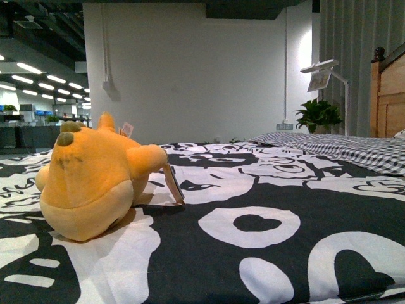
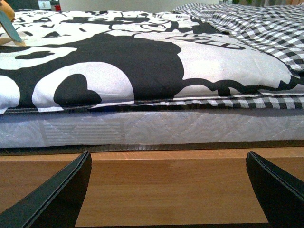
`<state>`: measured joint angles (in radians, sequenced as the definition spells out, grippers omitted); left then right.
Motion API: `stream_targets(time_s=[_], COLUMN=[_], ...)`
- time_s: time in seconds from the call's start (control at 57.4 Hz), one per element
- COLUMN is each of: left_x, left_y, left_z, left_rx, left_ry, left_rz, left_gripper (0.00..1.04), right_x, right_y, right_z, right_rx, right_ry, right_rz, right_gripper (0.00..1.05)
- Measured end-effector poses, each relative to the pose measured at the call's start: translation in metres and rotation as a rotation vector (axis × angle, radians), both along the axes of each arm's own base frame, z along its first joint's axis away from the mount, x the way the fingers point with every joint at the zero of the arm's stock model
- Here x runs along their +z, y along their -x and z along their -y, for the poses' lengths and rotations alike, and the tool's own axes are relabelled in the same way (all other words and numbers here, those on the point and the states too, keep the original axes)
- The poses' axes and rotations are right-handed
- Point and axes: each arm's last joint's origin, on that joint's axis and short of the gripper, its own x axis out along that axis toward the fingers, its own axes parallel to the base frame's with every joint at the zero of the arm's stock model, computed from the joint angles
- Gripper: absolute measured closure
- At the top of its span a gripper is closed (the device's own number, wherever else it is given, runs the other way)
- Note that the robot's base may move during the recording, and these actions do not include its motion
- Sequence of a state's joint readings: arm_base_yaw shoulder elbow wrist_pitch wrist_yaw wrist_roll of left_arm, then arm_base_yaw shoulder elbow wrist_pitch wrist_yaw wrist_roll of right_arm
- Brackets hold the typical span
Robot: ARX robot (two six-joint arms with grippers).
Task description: Put away toys
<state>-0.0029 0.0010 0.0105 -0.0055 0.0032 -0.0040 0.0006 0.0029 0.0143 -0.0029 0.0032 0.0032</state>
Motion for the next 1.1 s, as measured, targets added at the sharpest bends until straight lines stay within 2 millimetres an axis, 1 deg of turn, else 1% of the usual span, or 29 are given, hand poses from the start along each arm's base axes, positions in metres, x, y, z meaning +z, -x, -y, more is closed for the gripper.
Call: stream_targets(time_s=[1.028,1.062,1.097], left_x=[0.0001,0.0001,0.0001], left_y=[0.0000,0.0000,0.0000], left_z=[-0.0001,-0.0001,-0.0001], left_rx=[0.006,0.006,0.005], left_ry=[0.000,0.000,0.000], left_rz=[0.001,0.001,0.001], left_gripper=[0.06,0.06,0.06], right_x=[0.0001,0.0000,-0.0005], right_y=[0.0000,-0.0001,-0.0006], right_z=[-0.0002,-0.0001,-0.0001], right_rx=[0.008,-0.008,-0.064], right_ry=[0.000,-0.009,-0.041], right_rz=[0.001,0.000,-0.005], right_gripper=[0.07,0.07,0.07])
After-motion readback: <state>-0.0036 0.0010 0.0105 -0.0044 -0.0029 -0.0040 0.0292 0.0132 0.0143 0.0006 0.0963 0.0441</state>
